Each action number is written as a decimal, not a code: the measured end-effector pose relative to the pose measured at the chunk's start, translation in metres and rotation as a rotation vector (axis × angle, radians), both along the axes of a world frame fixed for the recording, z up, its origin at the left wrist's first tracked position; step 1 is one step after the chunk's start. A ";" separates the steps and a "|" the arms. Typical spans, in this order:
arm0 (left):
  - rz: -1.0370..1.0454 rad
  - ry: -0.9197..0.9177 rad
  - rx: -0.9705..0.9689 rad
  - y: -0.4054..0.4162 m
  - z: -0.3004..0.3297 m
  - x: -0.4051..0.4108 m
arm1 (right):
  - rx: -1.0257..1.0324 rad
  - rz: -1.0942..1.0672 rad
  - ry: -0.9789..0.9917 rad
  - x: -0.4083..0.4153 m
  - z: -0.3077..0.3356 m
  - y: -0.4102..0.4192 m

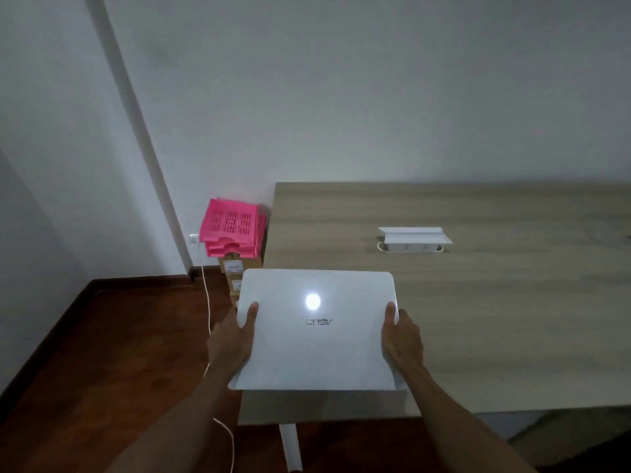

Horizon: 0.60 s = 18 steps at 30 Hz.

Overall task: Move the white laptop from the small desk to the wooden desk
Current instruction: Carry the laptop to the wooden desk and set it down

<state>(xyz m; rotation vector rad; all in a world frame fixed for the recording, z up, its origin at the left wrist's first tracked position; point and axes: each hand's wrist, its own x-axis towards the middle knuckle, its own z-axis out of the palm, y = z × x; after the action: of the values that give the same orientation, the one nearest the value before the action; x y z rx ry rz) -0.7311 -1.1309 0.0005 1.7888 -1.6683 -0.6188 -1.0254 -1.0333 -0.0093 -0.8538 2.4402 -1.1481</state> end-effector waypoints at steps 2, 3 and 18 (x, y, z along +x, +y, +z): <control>-0.005 0.032 0.033 -0.016 -0.009 -0.021 | 0.039 0.026 -0.010 -0.022 -0.011 -0.025; -0.012 0.054 0.049 -0.022 -0.014 -0.030 | 0.061 0.031 -0.014 -0.031 -0.017 -0.036; 0.107 -0.152 0.328 -0.129 -0.129 -0.055 | 0.362 0.177 -0.172 -0.075 -0.106 -0.124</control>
<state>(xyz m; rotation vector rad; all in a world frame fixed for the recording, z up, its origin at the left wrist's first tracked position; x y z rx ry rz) -0.7861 -1.2597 -0.1282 2.1905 -1.6276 -0.7601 -1.1001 -1.1574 -0.1157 -0.8010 2.2788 -0.6588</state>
